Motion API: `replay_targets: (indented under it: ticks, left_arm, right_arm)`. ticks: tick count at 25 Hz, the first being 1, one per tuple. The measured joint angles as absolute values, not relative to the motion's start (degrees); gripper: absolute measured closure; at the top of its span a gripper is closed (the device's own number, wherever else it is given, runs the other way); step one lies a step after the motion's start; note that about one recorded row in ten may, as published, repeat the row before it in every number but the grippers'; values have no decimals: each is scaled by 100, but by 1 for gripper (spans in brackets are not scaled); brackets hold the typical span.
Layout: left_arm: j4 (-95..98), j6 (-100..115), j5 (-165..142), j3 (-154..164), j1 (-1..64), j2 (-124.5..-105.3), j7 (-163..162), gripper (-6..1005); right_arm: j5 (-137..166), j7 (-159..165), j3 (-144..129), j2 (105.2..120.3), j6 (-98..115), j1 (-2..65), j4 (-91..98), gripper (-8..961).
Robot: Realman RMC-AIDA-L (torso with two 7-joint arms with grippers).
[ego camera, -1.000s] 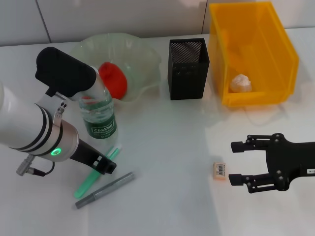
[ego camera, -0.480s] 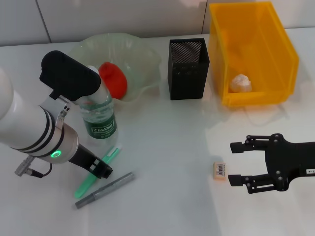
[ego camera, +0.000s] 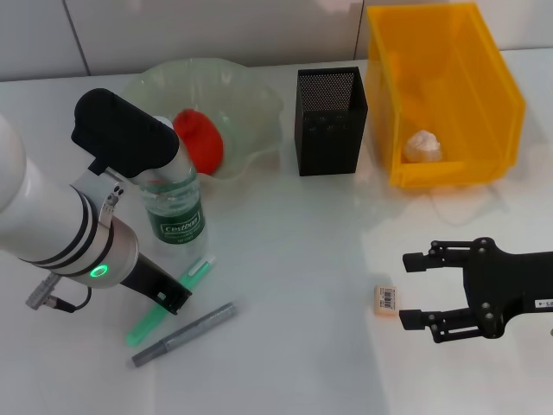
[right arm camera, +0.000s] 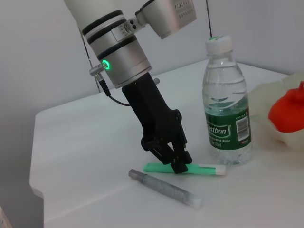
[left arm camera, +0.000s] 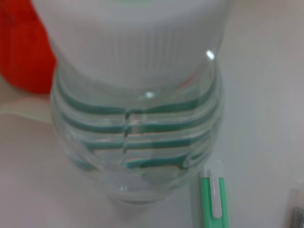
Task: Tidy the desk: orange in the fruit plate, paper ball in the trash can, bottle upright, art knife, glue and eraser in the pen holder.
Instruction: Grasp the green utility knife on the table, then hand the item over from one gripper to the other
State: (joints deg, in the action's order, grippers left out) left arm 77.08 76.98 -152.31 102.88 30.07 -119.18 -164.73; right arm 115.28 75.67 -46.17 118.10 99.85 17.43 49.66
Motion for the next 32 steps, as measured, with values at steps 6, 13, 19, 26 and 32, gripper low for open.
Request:
replay_targets:
  ticks: [6, 13, 19, 26, 32]
  left_arm:
    - [7702, 7700, -15232, 10296, 3019, -11918, -16448, 804]
    - [7500, 7691, -15232, 10416, 3157, -11918, -16449, 804]
    - [7716, 7766, -15247, 10457, 3126, -11918, -16450, 803]
    - [7987, 7911, -15284, 10507, 3077, -11917, -16451, 803]
    - [9516, 8104, -15227, 10535, 2637, -11909, -16469, 803]
  right_arm:
    - [11532, 7567, -4616, 11813, 9983, 1741, 4966, 161]
    - [11532, 7569, -4631, 11813, 9975, 1735, 4966, 161]
    - [11532, 7584, -4609, 11813, 9979, 1724, 4966, 161]
    - [11522, 7589, -4562, 11813, 9998, 1706, 4966, 161]
    - [11215, 7636, -3021, 11874, 10180, 1759, 4715, 161]
